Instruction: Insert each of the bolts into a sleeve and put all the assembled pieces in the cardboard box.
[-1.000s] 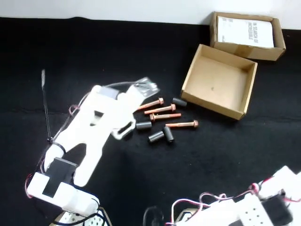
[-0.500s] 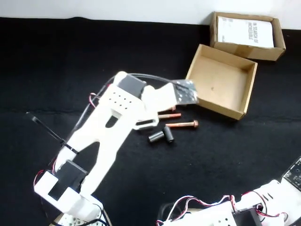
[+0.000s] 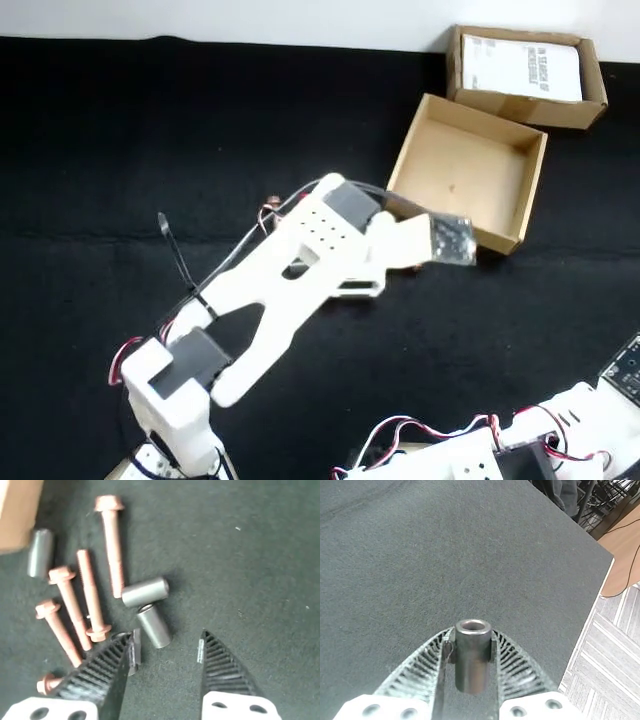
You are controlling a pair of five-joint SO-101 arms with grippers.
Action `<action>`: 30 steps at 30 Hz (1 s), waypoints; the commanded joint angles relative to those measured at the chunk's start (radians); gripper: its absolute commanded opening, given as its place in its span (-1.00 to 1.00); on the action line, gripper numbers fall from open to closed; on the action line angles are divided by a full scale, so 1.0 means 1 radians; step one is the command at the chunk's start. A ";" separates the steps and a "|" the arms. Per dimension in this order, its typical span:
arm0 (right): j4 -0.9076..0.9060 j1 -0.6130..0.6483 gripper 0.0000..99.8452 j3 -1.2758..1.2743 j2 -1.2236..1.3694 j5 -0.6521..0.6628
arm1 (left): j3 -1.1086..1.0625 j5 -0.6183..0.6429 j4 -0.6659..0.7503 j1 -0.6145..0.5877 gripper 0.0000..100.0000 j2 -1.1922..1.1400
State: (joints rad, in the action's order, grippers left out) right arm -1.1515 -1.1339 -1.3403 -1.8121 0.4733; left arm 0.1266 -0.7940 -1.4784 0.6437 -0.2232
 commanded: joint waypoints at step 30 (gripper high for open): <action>0.077 -0.010 -0.99 0.048 -0.021 0.014 | 1.110 0.008 -0.141 0.012 -0.60 -0.826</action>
State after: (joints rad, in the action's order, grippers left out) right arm -1.0963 -1.1339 -1.3387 -1.8182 0.4733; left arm 1.1715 -0.7802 -1.6149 0.6421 -1.0487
